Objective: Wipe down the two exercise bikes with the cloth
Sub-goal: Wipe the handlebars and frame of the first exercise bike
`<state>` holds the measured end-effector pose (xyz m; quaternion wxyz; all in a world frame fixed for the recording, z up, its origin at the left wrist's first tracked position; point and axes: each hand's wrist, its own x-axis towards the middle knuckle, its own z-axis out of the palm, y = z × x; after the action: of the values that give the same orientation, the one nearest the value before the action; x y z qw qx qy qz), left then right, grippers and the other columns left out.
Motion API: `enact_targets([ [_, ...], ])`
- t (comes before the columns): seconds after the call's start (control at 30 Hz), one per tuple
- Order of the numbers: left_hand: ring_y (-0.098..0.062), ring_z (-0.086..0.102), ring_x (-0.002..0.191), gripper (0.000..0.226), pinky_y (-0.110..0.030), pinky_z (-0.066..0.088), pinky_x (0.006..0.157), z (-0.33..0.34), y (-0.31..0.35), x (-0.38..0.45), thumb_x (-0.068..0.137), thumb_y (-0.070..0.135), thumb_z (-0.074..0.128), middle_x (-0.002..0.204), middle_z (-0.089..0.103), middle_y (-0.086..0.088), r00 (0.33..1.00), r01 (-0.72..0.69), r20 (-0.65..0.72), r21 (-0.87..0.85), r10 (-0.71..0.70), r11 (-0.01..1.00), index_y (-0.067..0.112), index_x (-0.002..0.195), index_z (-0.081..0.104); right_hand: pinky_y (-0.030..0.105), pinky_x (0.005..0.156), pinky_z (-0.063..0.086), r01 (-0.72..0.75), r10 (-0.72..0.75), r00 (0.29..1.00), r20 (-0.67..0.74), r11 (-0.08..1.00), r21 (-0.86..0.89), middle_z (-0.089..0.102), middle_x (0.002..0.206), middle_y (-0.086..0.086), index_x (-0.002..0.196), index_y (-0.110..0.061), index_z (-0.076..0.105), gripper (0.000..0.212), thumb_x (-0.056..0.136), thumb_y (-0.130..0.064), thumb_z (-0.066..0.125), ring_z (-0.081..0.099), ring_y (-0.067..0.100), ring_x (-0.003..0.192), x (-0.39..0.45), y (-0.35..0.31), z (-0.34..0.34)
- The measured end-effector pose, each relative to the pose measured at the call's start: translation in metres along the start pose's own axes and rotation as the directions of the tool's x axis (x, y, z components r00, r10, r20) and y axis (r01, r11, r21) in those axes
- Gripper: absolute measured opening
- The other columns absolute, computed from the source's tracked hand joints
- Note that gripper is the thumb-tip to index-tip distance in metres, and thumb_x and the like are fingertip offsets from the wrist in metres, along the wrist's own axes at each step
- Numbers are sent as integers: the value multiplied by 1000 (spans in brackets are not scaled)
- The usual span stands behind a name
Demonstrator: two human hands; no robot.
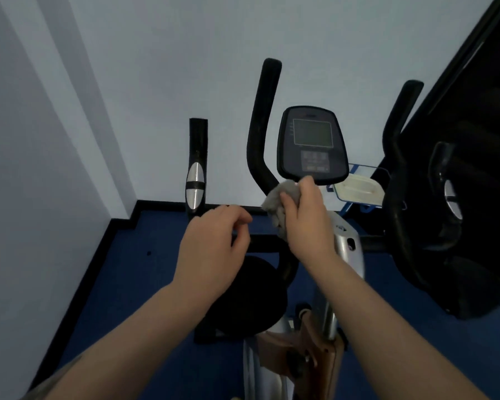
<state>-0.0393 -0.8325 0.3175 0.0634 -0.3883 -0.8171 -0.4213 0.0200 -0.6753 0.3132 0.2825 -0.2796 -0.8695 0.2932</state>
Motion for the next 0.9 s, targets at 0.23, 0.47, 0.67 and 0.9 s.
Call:
enact_targets([
  [0.23, -4, 58, 76, 13, -32, 52, 72, 3, -3, -3, 89, 14, 63, 86, 63, 15, 999, -4, 33, -38, 6, 999, 23, 98, 67, 44, 65, 47, -35, 38, 998, 41, 997, -75, 50, 93, 1, 90, -20, 36, 18, 101, -33, 44, 53, 19, 75, -27, 1, -8],
  [0.47, 3, 56, 75, 15, -9, 41, 59, 3, -7, -5, 90, 17, 60, 83, 60, 20, 998, 33, 55, -66, -29, 997, 29, 96, 65, 43, 61, 48, -109, 110, 994, 4, 992, -56, 55, 92, 3, 90, -23, 33, 20, 100, -37, 44, 58, 20, 71, -50, -3, -5],
  [0.67, 2, 55, 72, 15, -10, 41, 60, 1, -7, -8, 90, 16, 60, 80, 59, 20, 996, 64, 67, -134, -55, 989, 30, 93, 65, 45, 66, 52, -196, 195, 980, -47, 981, -8, 58, 96, 0, 97, -33, 27, 20, 99, -42, 45, 60, 21, 75, -34, -12, 0],
  [0.9, -6, 55, 71, 17, -12, 42, 62, -1, -6, -16, 89, 12, 62, 76, 58, 16, 995, 65, 87, -195, -48, 979, 29, 91, 66, 36, 57, 33, -75, 85, 995, 42, 976, -207, 51, 81, -3, 90, -24, 31, 28, 100, -49, 40, 52, 21, 72, -15, -8, -10],
])
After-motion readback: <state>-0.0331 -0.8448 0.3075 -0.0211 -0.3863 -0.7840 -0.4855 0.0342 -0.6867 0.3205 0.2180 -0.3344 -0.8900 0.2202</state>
